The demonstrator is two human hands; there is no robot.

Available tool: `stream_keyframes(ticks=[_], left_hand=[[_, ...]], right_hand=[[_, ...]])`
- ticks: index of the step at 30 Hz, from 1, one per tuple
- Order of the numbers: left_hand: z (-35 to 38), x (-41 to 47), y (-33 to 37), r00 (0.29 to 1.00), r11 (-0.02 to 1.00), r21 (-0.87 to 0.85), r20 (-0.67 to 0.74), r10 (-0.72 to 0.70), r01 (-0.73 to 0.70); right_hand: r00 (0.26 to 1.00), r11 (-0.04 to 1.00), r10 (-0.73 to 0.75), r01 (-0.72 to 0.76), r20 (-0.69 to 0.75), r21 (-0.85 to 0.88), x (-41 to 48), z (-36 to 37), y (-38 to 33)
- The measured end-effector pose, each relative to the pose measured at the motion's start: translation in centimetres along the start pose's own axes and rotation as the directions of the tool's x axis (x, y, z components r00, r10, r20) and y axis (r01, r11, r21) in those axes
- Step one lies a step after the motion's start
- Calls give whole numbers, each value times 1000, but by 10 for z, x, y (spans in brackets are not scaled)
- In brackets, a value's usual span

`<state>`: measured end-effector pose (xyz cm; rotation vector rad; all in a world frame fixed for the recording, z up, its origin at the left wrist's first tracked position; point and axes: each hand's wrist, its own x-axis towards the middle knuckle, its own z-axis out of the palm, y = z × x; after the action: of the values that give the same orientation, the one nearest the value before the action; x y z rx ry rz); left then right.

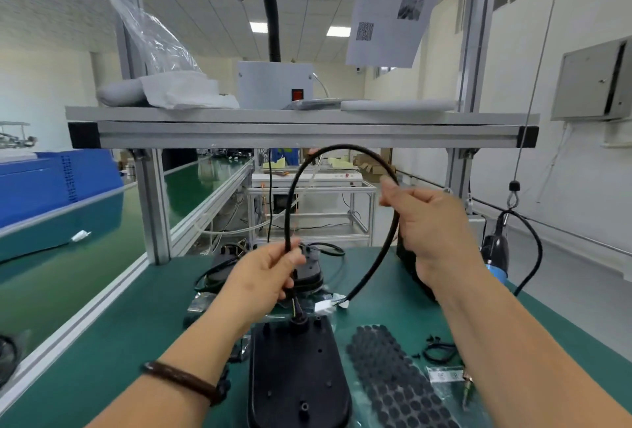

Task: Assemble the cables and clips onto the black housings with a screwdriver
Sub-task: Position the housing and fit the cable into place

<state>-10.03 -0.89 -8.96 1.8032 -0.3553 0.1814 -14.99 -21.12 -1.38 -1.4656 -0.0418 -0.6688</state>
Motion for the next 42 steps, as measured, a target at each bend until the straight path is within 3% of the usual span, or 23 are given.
stream_keyframes(ticks=[3, 13, 17, 20, 24, 27, 31, 34, 38, 40, 41, 42], left_hand=[[8, 1, -20, 991, 990, 123, 106, -79, 66], [10, -1, -31, 984, 990, 11, 105, -144, 143], [6, -4, -22, 948, 974, -37, 239, -210, 225], [3, -4, -7, 939, 964, -159, 306, -159, 215], [14, -8, 3, 980, 817, -556, 194, -54, 155], [13, -3, 23, 999, 806, -592, 47, 21, 11], [-2, 13, 71, 982, 886, -426, -25, 190, -182], [-7, 25, 95, 960, 943, -200, -146, 239, -265], [-15, 38, 87, 886, 957, -221, -458, 70, -190], [-23, 39, 78, 826, 972, -202, -563, -16, -119], [-28, 38, 74, 804, 988, -131, -595, -12, -82], [-31, 39, 70, 794, 999, 46, -606, 43, -19]], right_hand=[[997, 998, 12, -8, -70, 65, 13, -2, -4], [976, 961, 213, -203, -33, 187, 29, -3, 17], [994, 997, 62, -58, -85, 51, 37, -5, 24], [994, 987, -92, 83, -64, -138, 46, 2, 22], [994, 964, -51, 74, 93, -257, 53, 9, 23], [981, 967, 30, 21, 194, -256, 51, 10, 29], [906, 981, 190, -184, 378, -54, 31, 14, 43], [855, 944, 318, -327, 411, -49, 11, 13, 67], [752, 883, 456, -450, 476, -135, -19, -5, 102], [736, 875, 470, -463, 487, -144, -26, -15, 111], [754, 878, 465, -461, 464, -129, -27, -18, 112], [782, 888, 450, -444, 431, -121, -25, -20, 111]])
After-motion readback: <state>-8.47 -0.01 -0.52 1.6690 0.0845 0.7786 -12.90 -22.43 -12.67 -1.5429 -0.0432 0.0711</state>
